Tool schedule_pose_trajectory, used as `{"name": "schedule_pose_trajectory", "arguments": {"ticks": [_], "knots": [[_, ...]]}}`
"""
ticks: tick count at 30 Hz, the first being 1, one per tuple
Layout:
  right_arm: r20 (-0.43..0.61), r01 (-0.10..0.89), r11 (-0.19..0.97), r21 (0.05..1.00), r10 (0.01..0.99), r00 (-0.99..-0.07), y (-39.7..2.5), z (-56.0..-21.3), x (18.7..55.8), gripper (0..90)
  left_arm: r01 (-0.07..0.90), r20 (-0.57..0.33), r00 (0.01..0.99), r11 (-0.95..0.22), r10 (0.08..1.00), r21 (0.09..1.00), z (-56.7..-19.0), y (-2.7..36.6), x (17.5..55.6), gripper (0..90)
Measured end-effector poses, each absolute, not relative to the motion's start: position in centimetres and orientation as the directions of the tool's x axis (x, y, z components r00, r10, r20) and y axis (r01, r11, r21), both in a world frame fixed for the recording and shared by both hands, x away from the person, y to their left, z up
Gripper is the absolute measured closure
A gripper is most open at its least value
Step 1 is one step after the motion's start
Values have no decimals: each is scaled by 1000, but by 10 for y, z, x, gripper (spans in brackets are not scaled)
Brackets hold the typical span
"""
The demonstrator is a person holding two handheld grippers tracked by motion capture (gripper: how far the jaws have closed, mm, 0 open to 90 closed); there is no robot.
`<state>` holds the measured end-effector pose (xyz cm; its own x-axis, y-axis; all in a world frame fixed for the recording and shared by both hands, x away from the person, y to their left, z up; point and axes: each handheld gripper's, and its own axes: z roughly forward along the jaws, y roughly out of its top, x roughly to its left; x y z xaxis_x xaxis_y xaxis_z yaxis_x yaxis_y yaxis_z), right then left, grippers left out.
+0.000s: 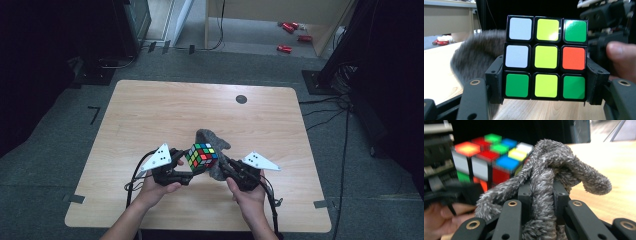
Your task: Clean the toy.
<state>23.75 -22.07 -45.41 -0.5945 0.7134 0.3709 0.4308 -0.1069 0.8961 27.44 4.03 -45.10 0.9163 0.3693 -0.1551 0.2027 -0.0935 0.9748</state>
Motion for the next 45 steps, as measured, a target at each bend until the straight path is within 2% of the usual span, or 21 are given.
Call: {"name": "schedule_pose_trajectory", "arguments": {"ticks": [5,11,19,25,33,36,45], "knots": [[347,433,-66,899,711,-612,-216,-456,238,748,205,-161,912,-78,378,976,-450,44,276,349],[348,381,-130,915,731,-587,-226,-445,235,749,208,-162,915,-87,370,974,-452,40,275,349],[335,429,-56,902,719,-610,-214,-455,237,746,215,-174,909,-69,379,974,-450,44,277,349],[357,383,-141,913,729,-584,-225,-445,235,749,220,-178,911,-73,373,973,-452,40,276,349],[360,430,-92,898,713,-601,-212,-459,235,750,228,-193,895,-42,403,973,-449,45,278,349],[374,433,-102,895,701,-607,-210,-460,234,750,249,-223,877,-6,426,969,-449,49,281,349],[402,454,-115,884,683,-610,-203,-466,233,750,256,-236,860,18,453,966,-449,52,282,349]]}}
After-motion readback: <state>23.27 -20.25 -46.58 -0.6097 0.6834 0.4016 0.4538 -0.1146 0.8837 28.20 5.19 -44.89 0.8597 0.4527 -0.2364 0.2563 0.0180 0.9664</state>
